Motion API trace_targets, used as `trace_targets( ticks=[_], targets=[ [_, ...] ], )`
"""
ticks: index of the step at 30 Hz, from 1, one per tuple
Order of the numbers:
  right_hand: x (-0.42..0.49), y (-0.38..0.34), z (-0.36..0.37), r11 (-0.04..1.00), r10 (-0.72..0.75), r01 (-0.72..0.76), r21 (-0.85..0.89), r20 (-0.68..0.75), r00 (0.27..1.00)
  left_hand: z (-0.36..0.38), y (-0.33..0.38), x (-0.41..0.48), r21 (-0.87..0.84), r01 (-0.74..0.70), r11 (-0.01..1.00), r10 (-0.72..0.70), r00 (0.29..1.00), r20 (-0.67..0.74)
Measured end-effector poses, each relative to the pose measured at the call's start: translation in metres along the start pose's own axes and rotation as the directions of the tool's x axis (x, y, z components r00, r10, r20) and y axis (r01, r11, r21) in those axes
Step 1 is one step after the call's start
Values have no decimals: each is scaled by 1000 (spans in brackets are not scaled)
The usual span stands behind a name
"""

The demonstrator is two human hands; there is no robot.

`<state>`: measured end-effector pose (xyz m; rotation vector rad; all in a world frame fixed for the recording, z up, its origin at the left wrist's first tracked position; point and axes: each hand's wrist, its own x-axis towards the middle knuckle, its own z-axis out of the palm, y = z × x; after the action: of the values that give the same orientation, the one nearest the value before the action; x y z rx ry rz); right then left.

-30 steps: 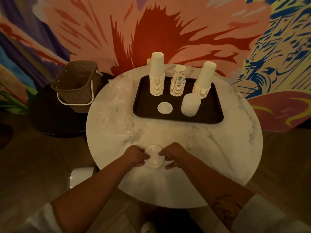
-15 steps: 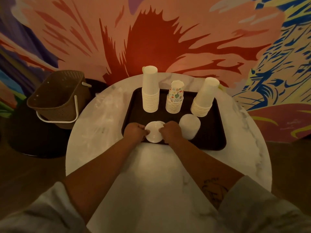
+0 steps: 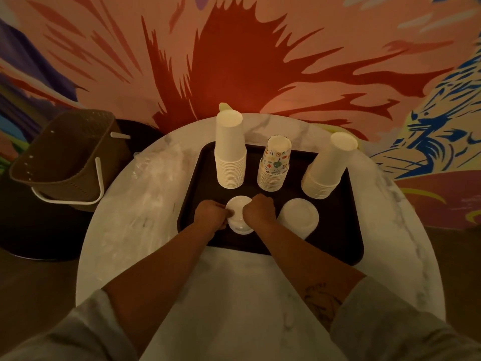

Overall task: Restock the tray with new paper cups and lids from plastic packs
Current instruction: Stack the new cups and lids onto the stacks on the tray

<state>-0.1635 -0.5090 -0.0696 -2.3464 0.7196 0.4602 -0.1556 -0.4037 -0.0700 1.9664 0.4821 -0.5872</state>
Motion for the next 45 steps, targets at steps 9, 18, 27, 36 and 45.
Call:
trace_targets(
  ticks=[9, 18, 27, 36, 45],
  targets=[
    [7, 2, 8, 1000, -20, 20, -13, 7, 1000, -1, -11, 6, 110, -73, 991, 72, 997, 13],
    [2, 13, 14, 994, -104, 101, -50, -72, 992, 4, -17, 4, 280, -235, 931, 238, 971, 26],
    [-26, 1, -20, 878, -465, 478, -18, -262, 846, 7, -17, 0, 484, -504, 715, 502, 853, 146],
    [-8, 67, -101, 968, -193, 194, 160, -24, 981, 13, -9, -3, 591, -443, 674, 401, 892, 211],
    [-16, 81, -88, 939, -111, 67, 338, 113, 987, 20, -7, -2, 588, -450, 672, 395, 889, 231]
  ],
)
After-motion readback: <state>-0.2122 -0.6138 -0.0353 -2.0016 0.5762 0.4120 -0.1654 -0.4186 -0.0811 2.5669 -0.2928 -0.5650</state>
